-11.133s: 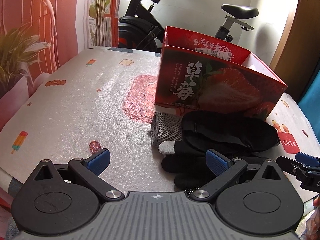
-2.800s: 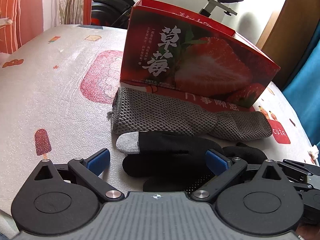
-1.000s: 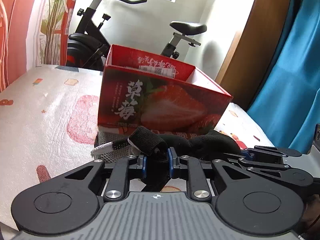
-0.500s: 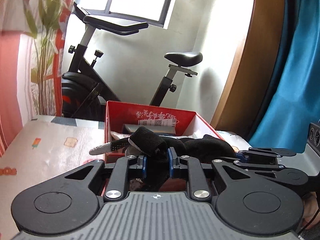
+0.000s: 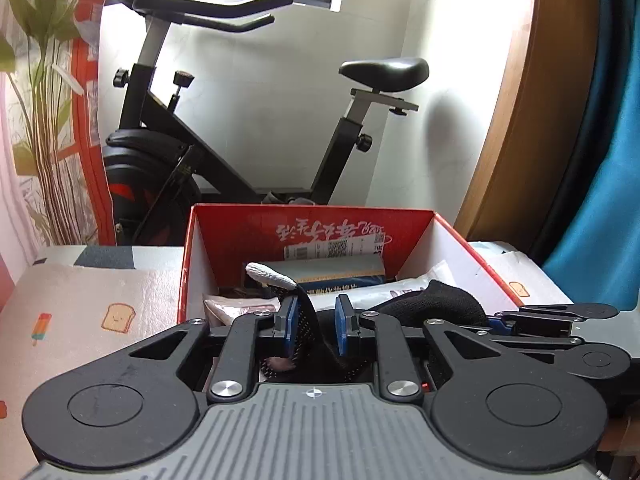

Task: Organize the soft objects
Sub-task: 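Lift the black glove with both tools and carry it into the box, then open both tools to release the black glove in the box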

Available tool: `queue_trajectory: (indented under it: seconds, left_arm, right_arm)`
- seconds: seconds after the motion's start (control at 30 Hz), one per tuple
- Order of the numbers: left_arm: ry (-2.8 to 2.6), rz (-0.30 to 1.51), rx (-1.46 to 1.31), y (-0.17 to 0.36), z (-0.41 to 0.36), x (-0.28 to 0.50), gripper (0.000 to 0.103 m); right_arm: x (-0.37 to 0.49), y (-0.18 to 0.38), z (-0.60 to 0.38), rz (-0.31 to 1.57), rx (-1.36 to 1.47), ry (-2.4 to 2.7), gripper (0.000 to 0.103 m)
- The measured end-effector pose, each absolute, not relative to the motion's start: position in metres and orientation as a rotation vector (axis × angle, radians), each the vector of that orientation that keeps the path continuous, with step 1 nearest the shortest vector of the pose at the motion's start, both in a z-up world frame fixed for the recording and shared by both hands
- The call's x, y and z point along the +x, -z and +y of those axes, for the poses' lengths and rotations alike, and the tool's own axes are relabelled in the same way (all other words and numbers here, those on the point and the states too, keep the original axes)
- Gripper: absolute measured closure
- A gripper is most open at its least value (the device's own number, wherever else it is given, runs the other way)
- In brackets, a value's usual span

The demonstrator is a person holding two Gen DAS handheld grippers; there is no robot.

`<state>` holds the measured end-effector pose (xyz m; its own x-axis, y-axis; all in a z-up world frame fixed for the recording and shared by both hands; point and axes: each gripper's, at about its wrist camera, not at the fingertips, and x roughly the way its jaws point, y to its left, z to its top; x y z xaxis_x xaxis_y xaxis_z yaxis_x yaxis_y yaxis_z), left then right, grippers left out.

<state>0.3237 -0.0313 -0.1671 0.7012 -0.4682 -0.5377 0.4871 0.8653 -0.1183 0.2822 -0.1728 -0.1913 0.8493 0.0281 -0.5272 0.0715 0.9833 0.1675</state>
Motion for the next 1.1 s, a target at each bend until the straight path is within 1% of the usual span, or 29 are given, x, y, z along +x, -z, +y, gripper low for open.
queue_trajectory:
  seconds: [0.17, 0.43, 0.5, 0.57, 0.6, 0.63, 0.67, 0.7, 0.73, 0.77, 0.8, 0.83, 0.87, 0.9, 0.93, 0.97, 1.1]
  left_arm:
    - [0.502, 0.609, 0.061, 0.177, -0.035, 0.328, 0.082]
    - [0.437, 0.598, 0.070, 0.169, -0.022, 0.329, 0.082]
    - [0.422, 0.579, 0.074, 0.165, -0.017, 0.325, 0.081]
    - [0.412, 0.554, 0.075, 0.158, -0.013, 0.319, 0.077]
    - [0.406, 0.536, 0.074, 0.155, -0.010, 0.316, 0.068]
    - [0.397, 0.516, 0.073, 0.153, -0.007, 0.312, 0.054]
    - [0.387, 0.501, 0.071, 0.150, -0.005, 0.307, 0.046]
    - [0.384, 0.488, 0.065, 0.148, -0.003, 0.303, 0.031]
    - [0.390, 0.478, 0.051, 0.146, -0.001, 0.300, 0.021]
    - [0.395, 0.473, 0.040, 0.145, 0.002, 0.296, 0.017]
    - [0.399, 0.469, 0.030, 0.143, 0.004, 0.292, 0.010]
    - [0.399, 0.463, 0.023, 0.142, 0.006, 0.288, 0.006]
    - [0.396, 0.460, 0.019, 0.141, 0.007, 0.285, 0.004]
    - [0.389, 0.460, 0.016, 0.139, 0.009, 0.281, 0.001]
    - [0.382, 0.459, 0.014, 0.138, 0.010, 0.278, 0.000]
    - [0.381, 0.458, 0.014, 0.137, 0.011, 0.275, 0.000]
    - [0.375, 0.443, 0.031, 0.136, 0.015, 0.260, 0.000]
  right_arm:
    - [0.291, 0.208, -0.186, 0.618, 0.193, 0.087, 0.088]
    - [0.288, 0.213, -0.190, 0.651, 0.168, 0.179, 0.087]
    - [0.286, 0.211, -0.189, 0.651, 0.140, 0.199, 0.082]
    - [0.281, 0.207, -0.186, 0.628, 0.103, 0.217, 0.075]
    - [0.278, 0.204, -0.184, 0.612, 0.092, 0.216, 0.074]
    - [0.275, 0.201, -0.184, 0.600, 0.087, 0.212, 0.073]
    - [0.272, 0.198, -0.183, 0.587, 0.081, 0.211, 0.067]
    - [0.269, 0.196, -0.182, 0.577, 0.077, 0.213, 0.058]
    - [0.265, 0.193, -0.182, 0.563, 0.075, 0.210, 0.052]
    - [0.260, 0.188, -0.182, 0.543, 0.075, 0.206, 0.039]
    - [0.256, 0.185, -0.181, 0.523, 0.076, 0.207, 0.035]
    - [0.252, 0.183, -0.180, 0.506, 0.075, 0.210, 0.030]
    - [0.247, 0.180, -0.179, 0.491, 0.075, 0.209, 0.023]
    - [0.242, 0.177, -0.178, 0.481, 0.073, 0.209, 0.010]
    - [0.238, 0.175, -0.177, 0.475, 0.071, 0.211, 0.002]
    - [0.234, 0.174, -0.175, 0.464, 0.068, 0.211, 0.000]
    - [0.215, 0.168, -0.169, 0.432, 0.059, 0.178, 0.000]
